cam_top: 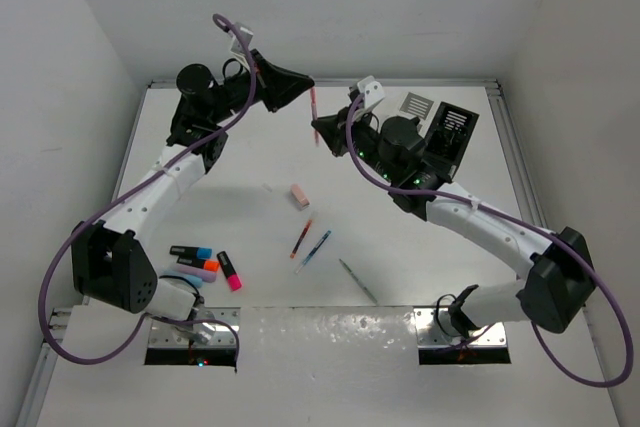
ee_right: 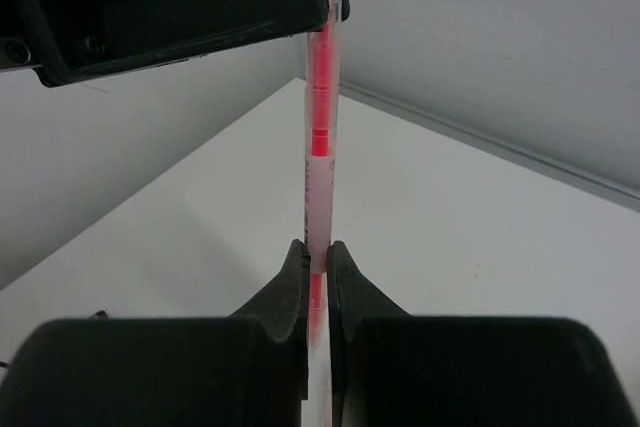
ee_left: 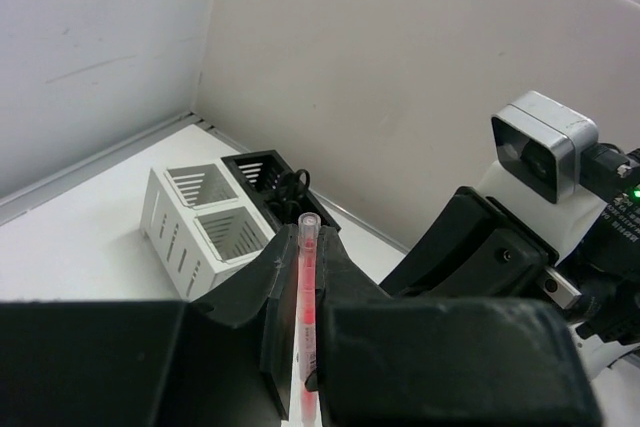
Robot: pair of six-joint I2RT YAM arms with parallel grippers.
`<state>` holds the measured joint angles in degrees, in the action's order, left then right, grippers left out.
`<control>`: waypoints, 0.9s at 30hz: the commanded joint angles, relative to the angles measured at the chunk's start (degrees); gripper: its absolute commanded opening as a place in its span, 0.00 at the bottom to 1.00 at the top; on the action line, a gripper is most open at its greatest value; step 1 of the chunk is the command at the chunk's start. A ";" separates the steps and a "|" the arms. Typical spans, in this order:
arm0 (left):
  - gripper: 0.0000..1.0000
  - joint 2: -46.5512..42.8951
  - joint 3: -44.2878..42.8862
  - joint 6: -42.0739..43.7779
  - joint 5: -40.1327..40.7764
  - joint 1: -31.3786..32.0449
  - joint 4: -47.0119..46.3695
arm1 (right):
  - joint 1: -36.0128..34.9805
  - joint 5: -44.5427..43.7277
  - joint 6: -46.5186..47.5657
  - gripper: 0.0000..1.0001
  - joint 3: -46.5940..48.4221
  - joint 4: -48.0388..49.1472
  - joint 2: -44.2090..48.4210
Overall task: Sort the stationery into containers
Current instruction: Close the pen cap on the pen.
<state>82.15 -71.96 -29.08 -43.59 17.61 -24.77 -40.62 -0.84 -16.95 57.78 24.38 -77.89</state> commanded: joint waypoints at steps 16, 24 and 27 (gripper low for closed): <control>0.00 0.12 2.88 12.20 -1.93 2.78 14.49 | 0.63 -3.90 1.22 0.00 8.40 18.51 0.54; 0.00 0.03 2.97 14.14 -0.88 2.61 16.78 | 0.90 -3.91 1.22 0.00 9.19 18.69 0.10; 0.00 0.12 2.79 13.70 -0.79 2.61 16.43 | 0.98 -3.12 0.78 0.00 9.11 18.24 -0.16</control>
<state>81.25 -71.90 -16.78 -40.42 18.79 -19.75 -40.60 -2.46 -16.38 59.40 23.97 -80.58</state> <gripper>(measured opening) 0.062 0.023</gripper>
